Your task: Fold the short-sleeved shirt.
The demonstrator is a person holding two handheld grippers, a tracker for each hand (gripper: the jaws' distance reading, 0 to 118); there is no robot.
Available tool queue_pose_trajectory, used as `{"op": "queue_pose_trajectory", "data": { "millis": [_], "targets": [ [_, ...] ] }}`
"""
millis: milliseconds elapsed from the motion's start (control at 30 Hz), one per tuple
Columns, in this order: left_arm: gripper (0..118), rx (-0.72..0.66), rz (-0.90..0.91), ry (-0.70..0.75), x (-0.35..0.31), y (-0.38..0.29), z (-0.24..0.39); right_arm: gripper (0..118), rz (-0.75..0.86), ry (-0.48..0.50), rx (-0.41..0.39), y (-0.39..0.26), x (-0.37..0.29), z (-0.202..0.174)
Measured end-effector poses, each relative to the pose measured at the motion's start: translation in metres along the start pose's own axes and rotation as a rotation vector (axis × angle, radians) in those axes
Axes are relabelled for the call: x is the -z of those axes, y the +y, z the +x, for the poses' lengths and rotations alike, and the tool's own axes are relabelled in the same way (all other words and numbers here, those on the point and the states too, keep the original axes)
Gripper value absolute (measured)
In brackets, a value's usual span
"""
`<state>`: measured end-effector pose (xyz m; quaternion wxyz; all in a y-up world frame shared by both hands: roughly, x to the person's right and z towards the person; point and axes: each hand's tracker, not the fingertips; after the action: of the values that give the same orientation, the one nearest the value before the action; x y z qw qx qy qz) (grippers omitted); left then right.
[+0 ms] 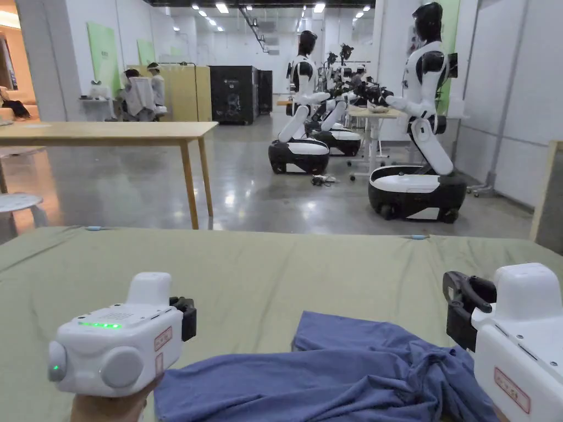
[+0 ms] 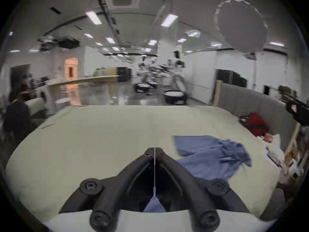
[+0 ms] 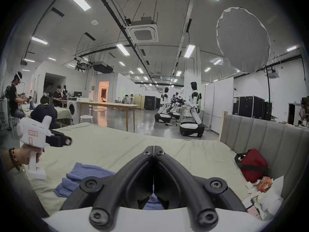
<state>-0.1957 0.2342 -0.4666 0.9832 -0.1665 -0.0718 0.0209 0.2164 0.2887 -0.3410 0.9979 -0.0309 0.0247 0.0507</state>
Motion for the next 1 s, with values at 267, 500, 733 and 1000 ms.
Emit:
{"op": "queue_pose_trajectory", "data": {
  "millis": [267,500,733,1000],
  "targets": [
    [0,-0.029,-0.134,0.049,0.004,-0.011,-0.058,0,-0.039,0.041,0.001,-0.011,0.005,-0.017],
    [116,-0.095,-0.454,0.047,0.113,-0.033,-0.058,0,-0.067,0.045,0.002,-0.021,0.012,-0.019],
    [117,-0.048,-0.586,0.170,0.186,-0.058,-0.051,0,-0.135,0.061,-0.041,-0.042,0.028,-0.016],
    [105,0.005,-0.594,0.194,0.204,-0.088,-0.042,0,-0.188,0.066,-0.030,-0.060,0.043,-0.013]
  ]
}}
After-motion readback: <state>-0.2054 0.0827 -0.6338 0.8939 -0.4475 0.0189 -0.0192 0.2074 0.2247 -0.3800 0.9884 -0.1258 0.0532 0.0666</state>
